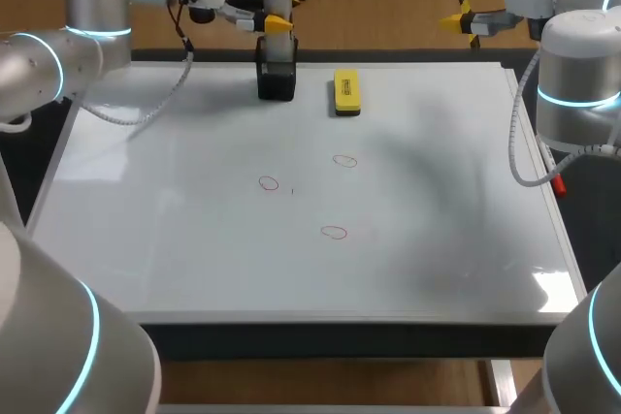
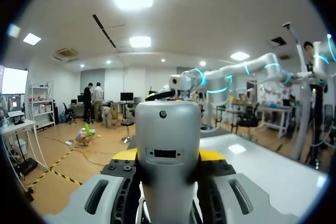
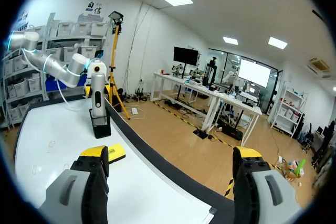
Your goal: Pick up the inspection probe, press it on each red-marked spot on the whiteboard one by one, put down the probe, pick up the eraser, and wipe off all the red marks.
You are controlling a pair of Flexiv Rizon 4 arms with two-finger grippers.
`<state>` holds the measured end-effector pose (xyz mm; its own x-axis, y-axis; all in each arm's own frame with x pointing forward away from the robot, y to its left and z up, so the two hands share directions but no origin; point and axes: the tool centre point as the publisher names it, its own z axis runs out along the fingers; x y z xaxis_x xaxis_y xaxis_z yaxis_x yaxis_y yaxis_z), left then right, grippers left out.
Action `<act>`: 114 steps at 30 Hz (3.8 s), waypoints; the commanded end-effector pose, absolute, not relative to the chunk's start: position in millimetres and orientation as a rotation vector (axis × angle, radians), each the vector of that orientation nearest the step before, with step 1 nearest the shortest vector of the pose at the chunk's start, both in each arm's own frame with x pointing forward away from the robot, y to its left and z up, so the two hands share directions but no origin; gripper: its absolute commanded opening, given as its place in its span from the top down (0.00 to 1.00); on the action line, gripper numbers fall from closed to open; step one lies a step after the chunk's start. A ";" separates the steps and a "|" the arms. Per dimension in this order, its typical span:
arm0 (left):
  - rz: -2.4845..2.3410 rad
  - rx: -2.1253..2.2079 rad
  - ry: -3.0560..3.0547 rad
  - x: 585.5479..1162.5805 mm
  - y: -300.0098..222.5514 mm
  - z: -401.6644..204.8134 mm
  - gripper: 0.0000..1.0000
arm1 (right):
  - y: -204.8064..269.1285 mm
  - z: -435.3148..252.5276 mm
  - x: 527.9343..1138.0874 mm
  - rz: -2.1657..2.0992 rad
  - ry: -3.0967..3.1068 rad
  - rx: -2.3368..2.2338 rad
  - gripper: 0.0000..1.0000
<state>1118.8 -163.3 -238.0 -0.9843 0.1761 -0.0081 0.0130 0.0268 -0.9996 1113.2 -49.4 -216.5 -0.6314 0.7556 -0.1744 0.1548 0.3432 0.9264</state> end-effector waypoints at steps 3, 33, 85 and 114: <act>2.162 -0.031 -2.220 1107.3 -162.2 -210.6 1.00 | -49.6 -216.4 1113.6 1.291 2.011 0.793 0.00; 2.350 0.454 -2.316 1058.4 -90.7 -144.6 1.00 | -49.6 -216.4 1113.6 1.291 2.011 0.793 0.00; 2.368 0.769 -2.537 1009.8 3.7 -208.1 1.00 | -49.6 -216.4 1113.6 1.291 2.011 0.793 0.00; 2.368 0.769 -2.537 1009.8 3.7 -208.1 1.00 | 4.3 -234.8 1145.3 0.907 2.650 0.028 0.00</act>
